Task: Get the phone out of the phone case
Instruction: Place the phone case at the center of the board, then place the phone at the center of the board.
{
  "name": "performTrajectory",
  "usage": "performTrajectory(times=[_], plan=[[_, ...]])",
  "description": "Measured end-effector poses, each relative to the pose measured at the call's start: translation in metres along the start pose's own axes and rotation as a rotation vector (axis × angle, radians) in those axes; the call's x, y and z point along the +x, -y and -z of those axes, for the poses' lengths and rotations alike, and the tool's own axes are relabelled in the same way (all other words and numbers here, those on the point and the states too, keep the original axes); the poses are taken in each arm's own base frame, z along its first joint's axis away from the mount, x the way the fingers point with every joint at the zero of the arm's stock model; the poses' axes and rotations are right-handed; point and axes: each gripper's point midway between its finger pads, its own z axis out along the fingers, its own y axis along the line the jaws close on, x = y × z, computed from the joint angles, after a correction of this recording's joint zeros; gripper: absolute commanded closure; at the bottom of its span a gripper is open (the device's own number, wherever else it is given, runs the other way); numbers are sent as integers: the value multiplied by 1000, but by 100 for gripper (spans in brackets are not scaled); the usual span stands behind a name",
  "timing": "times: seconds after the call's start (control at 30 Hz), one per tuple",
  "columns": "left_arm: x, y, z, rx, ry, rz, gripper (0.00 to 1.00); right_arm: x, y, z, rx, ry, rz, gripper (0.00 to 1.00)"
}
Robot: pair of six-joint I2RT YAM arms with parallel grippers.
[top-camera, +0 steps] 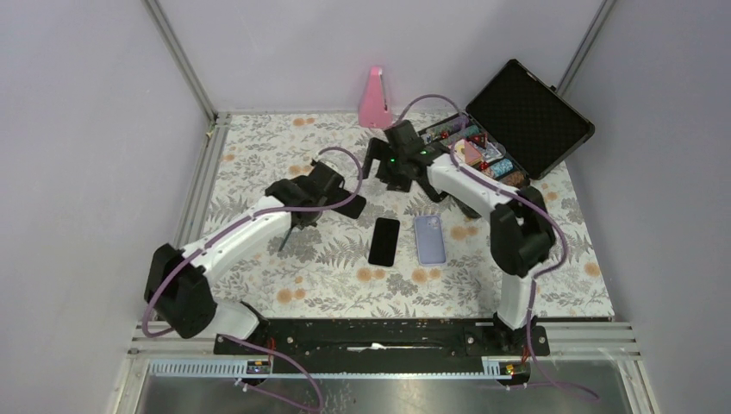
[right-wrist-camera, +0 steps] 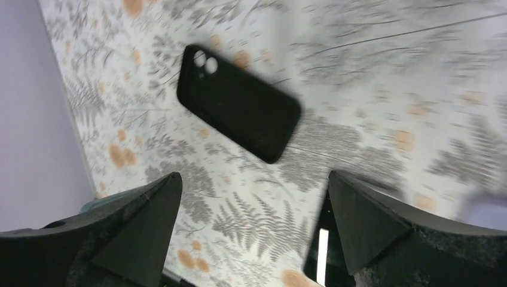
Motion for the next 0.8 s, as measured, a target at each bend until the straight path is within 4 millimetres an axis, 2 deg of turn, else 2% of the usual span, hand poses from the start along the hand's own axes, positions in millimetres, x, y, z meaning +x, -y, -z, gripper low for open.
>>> performTrajectory(times=[0.2,0.27,0.43,0.53,0.73,0.8], plan=[[15,22,-18,-49,-97,-85,100,-36,49,74,109,183,-24,0],[18,28,-22,-65,-121,-106,97,-44,63,101,134,243,-28,0],[23,39,-34,-138,-172,-163,94,-45,70,153,123,353,-6,0],[27,41,-42,-198,-200,-216,91,-39,74,175,113,391,-1,0],[35,49,-53,-235,-236,-237,65,-23,85,202,96,424,-1,0],[38,55,-55,-226,-242,-226,66,-19,87,208,95,429,-2,0]])
